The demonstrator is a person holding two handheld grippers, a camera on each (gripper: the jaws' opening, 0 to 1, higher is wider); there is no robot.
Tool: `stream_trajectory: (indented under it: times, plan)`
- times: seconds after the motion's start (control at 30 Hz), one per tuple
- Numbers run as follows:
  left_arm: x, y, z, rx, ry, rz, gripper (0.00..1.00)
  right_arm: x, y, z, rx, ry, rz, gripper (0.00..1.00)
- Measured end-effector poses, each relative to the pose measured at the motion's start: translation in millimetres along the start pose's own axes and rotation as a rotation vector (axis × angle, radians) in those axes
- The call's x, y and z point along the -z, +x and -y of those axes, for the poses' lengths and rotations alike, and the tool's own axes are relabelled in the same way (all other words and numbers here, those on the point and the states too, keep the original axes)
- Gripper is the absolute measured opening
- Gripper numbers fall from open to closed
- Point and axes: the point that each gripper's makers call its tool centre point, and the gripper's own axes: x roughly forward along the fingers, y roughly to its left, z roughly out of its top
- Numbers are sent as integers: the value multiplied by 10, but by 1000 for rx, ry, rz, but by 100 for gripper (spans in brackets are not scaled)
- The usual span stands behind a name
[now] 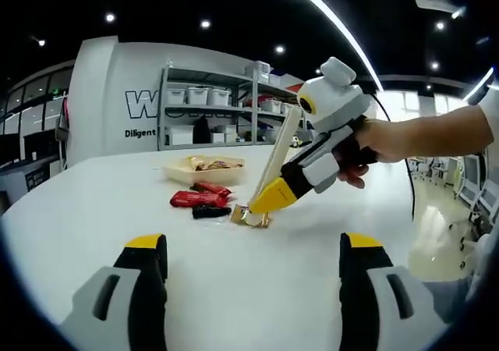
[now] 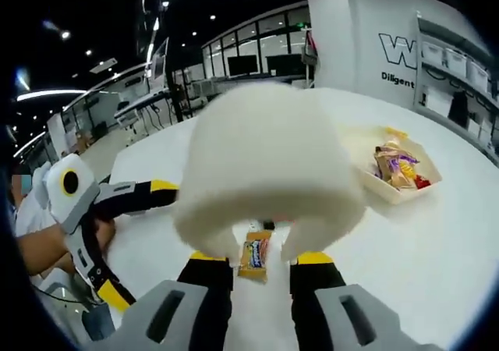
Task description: Place the target food into the container with the food tongs after gripping and lifting it, then release it inside without dropping or visibly crushing the food.
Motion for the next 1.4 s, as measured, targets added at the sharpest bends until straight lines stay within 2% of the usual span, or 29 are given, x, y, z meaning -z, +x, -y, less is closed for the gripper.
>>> stream_trajectory:
  times: [0.07, 0.13, 0.43, 0.6, 0.87, 0.97, 1.2, 1.33, 1.4]
  plan:
    - [-2, -1, 0, 1, -3, 1, 90, 8, -2, 4, 6, -10, -8, 20]
    - [-6, -2, -3, 0, -5, 2, 90, 28, -3, 62, 37, -57, -28, 16]
    - [-6, -1, 2, 1, -2, 1, 90, -49, -82, 135, 31, 17, 26, 13]
    - [-3, 2, 4, 2, 5, -2, 90, -193, -247, 262, 40, 50, 77, 13]
    - [2, 6, 8, 2, 16, -3, 90, -510, -484, 650, 107, 76, 147, 14]
    - [4, 6, 12, 2, 17, -3, 90, -574, -520, 741, 123, 87, 160, 14]
    - [8, 8, 26, 5, 31, -4, 90, -654, -502, 1063, 183, 90, 166, 13]
    - [-2, 4, 28, 4, 29, 2, 90, -580, -383, 1229, 211, 102, 135, 12]
    - [-5, 3, 24, 3, 29, 4, 90, -541, -326, 1270, 202, 130, 128, 12]
